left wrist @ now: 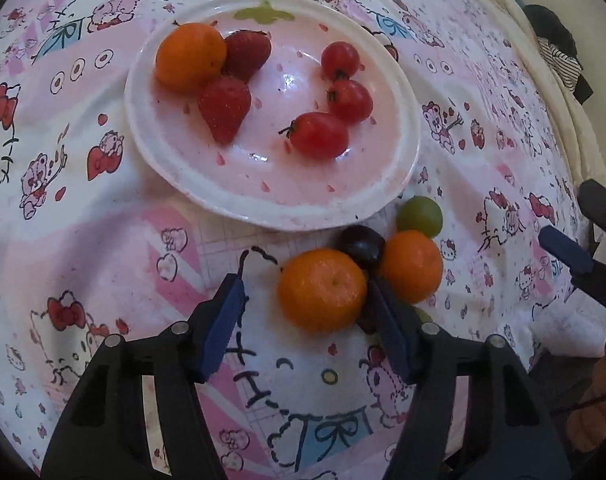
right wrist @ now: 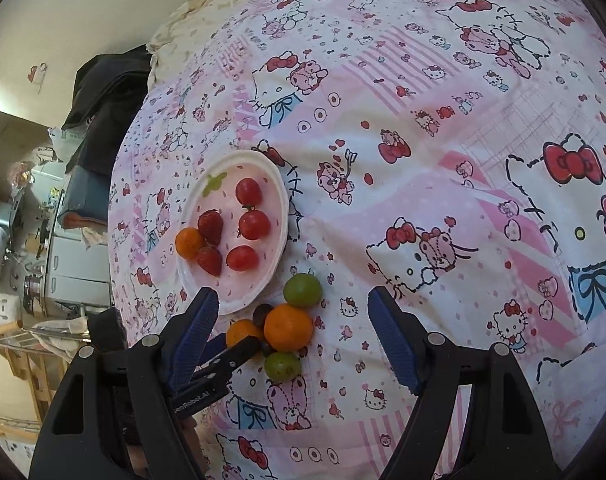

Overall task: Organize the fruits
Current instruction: 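Grasp another orange with the left tool while the right tool grasps a green tomato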

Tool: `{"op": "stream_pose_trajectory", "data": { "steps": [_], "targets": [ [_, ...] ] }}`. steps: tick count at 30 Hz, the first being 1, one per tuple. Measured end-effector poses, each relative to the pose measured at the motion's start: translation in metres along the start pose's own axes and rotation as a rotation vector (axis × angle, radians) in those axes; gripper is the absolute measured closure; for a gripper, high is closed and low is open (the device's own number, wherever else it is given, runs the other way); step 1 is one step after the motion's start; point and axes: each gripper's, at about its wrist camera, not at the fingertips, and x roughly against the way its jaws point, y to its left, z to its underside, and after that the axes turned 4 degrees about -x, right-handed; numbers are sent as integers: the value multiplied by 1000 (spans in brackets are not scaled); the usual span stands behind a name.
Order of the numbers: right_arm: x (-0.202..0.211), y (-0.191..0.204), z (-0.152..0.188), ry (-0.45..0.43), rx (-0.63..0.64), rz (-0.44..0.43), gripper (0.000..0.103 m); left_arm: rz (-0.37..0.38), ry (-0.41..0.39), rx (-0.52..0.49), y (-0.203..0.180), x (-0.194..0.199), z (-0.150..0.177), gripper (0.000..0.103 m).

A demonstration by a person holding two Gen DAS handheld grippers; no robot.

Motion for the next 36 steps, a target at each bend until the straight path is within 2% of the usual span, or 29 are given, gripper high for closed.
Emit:
{"op": "stream_pose_trajectory", "data": {
  "steps": [3, 6, 11, 14, 21, 22, 23, 26, 29, 34, 36],
  "targets": [
    [-2, 1, 0, 6, 7, 6, 23, 24, 13, -11, -1, -5, -3, 63],
    [-3, 1, 1, 6, 11, 15, 23, 25, 1, -31, -2, -2, -3, 64],
    [-5, 0, 5, 20, 8, 18, 23, -56, -30, -50, 5, 22, 3, 64],
    [-12, 4, 14, 52, 25, 25, 23, -129, -58, -43, 16, 44, 9, 64],
    [-40, 14, 47, 163, 83, 50, 24, -192, -127, -49, 40, 98, 26, 64],
    [-46, 20, 52, 183, 113, 58, 28, -183, -127, -31, 46, 106, 30, 64],
    [-51, 24, 56, 196, 140, 70, 37, -167, -126, -16, 50, 110, 33, 64],
    [-65, 34, 65, 229, 202, 103, 48, -164, -146, 6, 57, 125, 43, 64],
    [-75, 42, 72, 232, 257, 139, 52, -181, -186, 11, 57, 132, 49, 64],
    [-94, 53, 83, 228, 371, 245, 61, -161, -226, 69, 69, 136, 51, 64],
    [-95, 55, 85, 212, 407, 269, 69, -169, -235, 74, 71, 136, 49, 64]
  ]
}}
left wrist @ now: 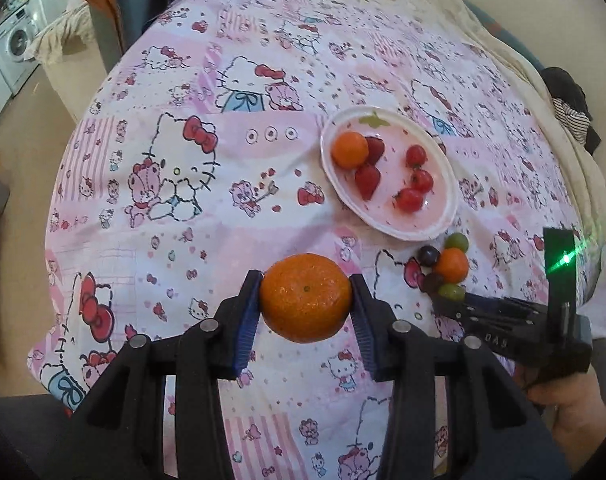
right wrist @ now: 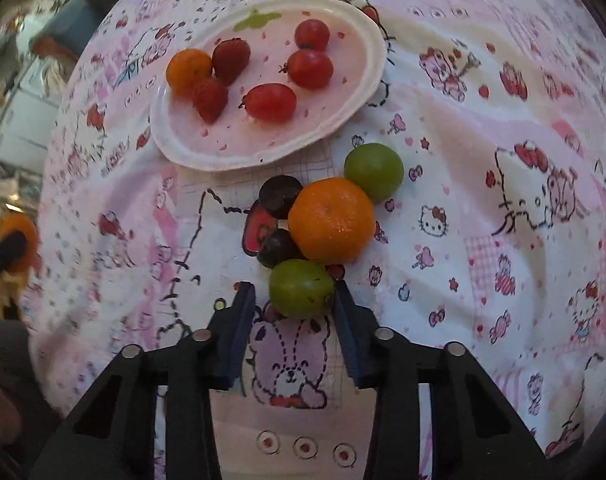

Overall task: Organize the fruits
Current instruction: 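Grasp another orange with the left tool while the right tool grasps a green tomato, then carry both fruits over the white plate and open both tools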

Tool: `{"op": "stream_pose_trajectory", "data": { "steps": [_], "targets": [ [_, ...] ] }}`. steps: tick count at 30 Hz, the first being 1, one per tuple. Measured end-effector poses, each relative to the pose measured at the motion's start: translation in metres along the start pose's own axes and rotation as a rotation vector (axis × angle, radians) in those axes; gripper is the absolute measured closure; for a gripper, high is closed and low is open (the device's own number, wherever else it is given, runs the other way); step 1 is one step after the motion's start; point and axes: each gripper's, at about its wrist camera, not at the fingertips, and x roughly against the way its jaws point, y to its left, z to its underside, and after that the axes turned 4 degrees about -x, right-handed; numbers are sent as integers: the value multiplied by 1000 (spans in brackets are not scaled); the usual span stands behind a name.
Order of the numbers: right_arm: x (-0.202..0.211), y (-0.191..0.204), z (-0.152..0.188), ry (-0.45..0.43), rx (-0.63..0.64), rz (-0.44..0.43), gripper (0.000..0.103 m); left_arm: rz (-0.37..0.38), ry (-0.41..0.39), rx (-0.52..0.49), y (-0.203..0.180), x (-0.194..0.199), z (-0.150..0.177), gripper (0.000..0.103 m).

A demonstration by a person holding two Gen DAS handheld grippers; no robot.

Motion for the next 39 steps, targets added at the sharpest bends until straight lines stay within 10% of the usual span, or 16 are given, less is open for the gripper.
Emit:
{"op": "stream_pose_trajectory", "data": {
  "steps": [22, 39],
  "targets": [
    [101, -18, -37, -321, -42, -245, 72, 43, -45, -10, -6, 6, -36, 64],
    [66, -34, -118, -285, -54, -222, 72, -18, -83, -242, -72, -61, -105, 64]
  ]
}}
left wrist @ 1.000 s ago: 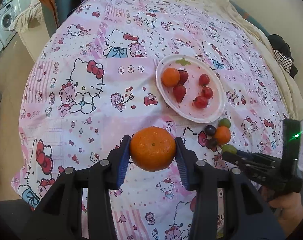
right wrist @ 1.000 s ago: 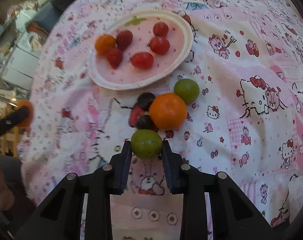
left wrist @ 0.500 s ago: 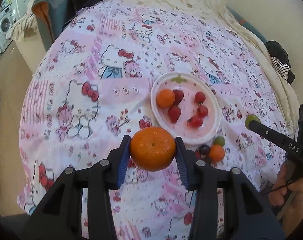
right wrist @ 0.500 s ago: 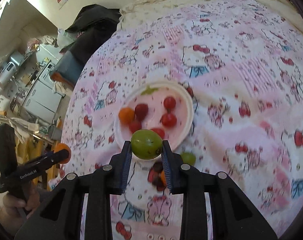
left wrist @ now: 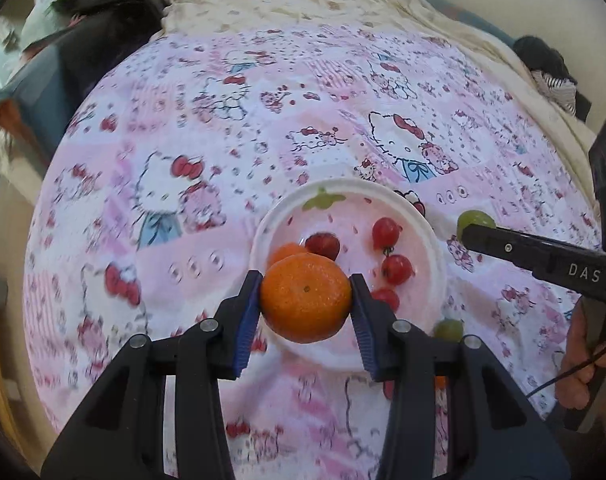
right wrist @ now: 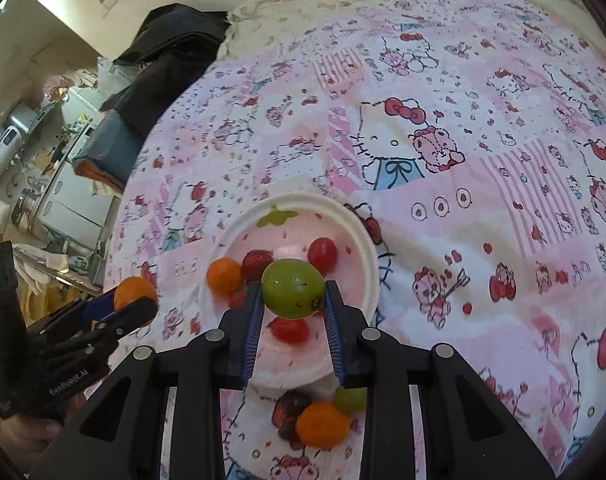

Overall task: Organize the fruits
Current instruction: 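Carry both fruits over the white plate and open both tools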

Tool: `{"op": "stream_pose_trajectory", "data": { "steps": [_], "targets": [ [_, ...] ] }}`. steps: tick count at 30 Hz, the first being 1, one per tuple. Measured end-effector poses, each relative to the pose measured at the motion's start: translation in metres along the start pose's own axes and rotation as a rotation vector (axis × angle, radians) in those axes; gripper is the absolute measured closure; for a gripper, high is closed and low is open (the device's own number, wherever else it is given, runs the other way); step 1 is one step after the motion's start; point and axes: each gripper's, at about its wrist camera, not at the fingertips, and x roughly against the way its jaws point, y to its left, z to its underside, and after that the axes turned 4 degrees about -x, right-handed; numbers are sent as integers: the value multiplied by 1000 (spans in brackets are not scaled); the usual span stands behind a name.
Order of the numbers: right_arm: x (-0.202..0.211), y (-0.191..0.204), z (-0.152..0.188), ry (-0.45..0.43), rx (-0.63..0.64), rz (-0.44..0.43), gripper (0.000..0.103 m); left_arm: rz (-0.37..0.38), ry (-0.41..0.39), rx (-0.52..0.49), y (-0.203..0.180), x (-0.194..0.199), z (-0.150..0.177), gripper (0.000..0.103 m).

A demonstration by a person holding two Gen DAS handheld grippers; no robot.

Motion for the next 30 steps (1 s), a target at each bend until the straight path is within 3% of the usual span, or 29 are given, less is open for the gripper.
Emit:
{"op": "stream_pose_trajectory", "data": {
  "steps": [10, 14, 25, 27, 30],
  "targets": [
    [-43, -26, -16, 88, -65, 47, 72, 5, 33, -60, -22, -60, -9, 64],
    [-51, -32, -15, 114, -89, 42, 72, 1, 1, -95, -27, -67, -11, 63],
    [-63, -39, -12, 161, -140, 23, 69, 22, 29, -109, -32, -80, -11, 62],
    [-63, -39, -12, 160, -151, 15, 69, 28, 30, -112, -33, -81, -11, 58],
    [-65, -40, -12, 175, -168, -5, 63, 49, 25, -114, -32, -77, -11, 42]
  ]
}}
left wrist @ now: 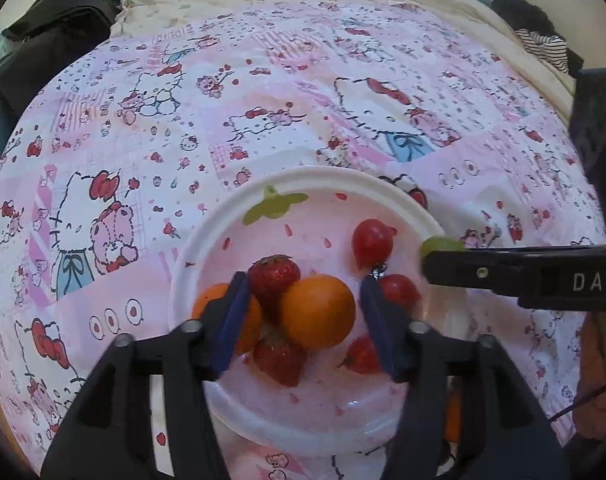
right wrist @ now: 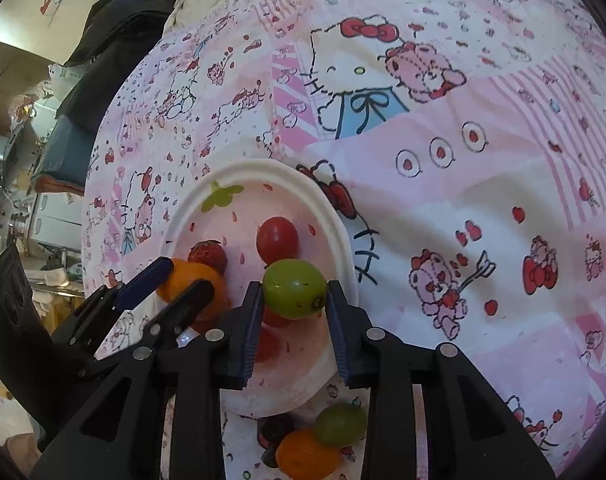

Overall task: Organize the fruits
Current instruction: 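Carry both fruits over the white plate and open both tools, then move both tools back to the fruit row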

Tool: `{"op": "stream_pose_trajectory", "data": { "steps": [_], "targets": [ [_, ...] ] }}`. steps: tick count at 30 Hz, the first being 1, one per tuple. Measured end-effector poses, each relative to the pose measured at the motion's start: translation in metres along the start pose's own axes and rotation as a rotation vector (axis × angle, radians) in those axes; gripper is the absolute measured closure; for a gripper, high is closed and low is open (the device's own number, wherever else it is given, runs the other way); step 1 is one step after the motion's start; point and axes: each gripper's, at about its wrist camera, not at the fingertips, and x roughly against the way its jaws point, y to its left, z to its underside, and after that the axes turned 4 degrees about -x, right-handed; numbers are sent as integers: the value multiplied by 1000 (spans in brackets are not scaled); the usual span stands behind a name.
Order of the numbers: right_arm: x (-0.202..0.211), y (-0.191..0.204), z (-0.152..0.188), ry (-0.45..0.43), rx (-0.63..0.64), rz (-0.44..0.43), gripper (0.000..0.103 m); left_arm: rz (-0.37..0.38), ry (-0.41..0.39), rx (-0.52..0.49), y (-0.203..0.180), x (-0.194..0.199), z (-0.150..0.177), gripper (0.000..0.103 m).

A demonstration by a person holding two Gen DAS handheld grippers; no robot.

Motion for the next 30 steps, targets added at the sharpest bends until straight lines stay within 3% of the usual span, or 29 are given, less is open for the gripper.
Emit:
{"op": "stream_pose_trajectory", "data": {
  "steps": [2, 4, 15, 24, 30],
  "targets": [
    [3, 0, -1, -11, -17, -27, 35, -16, -17, 0, -1, 4, 0, 25],
    [11, 1, -2, -48, -25, -36, 27, -12, -29, 10, 1, 10, 0, 22],
    [50, 8, -8, -146, -1, -57, 27, -17, -38, 81, 10, 34, 9, 22],
    [76, 5, 14, -173, -2, -30, 27, -21, -67, 96, 6, 60, 19, 22],
    [90, 5, 30, -189, 3, -14, 27, -29, -87, 50, -4, 80, 32, 22]
  ]
}}
